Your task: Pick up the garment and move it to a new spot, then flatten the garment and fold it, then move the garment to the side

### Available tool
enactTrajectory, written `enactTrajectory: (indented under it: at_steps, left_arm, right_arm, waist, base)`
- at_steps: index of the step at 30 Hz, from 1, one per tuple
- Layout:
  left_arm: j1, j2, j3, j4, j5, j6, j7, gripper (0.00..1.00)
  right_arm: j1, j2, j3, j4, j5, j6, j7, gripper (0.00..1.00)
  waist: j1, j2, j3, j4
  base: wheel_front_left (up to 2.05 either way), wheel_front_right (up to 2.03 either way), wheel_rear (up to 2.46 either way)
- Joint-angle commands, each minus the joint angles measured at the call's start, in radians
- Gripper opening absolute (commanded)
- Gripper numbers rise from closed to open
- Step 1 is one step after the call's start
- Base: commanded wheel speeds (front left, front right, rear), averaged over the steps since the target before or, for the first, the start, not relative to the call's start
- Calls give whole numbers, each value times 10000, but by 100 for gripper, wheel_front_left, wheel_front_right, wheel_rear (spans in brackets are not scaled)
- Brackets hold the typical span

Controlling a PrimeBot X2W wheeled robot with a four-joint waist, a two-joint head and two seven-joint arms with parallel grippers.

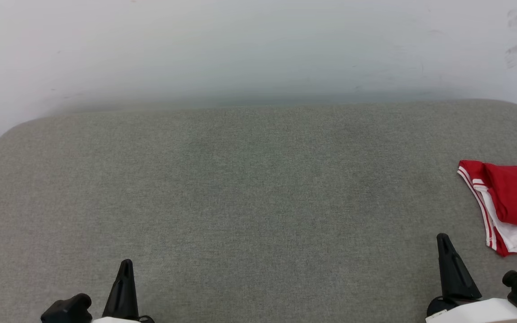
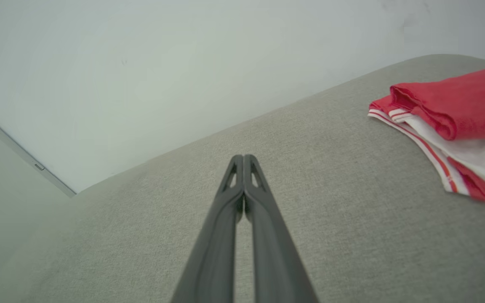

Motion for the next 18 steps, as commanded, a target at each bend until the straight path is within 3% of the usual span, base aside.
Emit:
enactTrajectory:
  at_steps: [1, 18]
  left_arm:
    - [-295, 99, 7, -43, -488, -86, 62, 0]
    - [-874, 207, 70, 436, -3353, -431, 609, 0]
  right_arm:
    - [-313, -103, -13, -69, 485, -1, 63, 0]
    - [-718, -185, -97, 262, 3218, -1, 634, 0]
  waist:
    - [0, 0, -1, -1]
    - [0, 0, -12, -14]
  base:
    - [0, 0, 0]
    - [0, 0, 0]
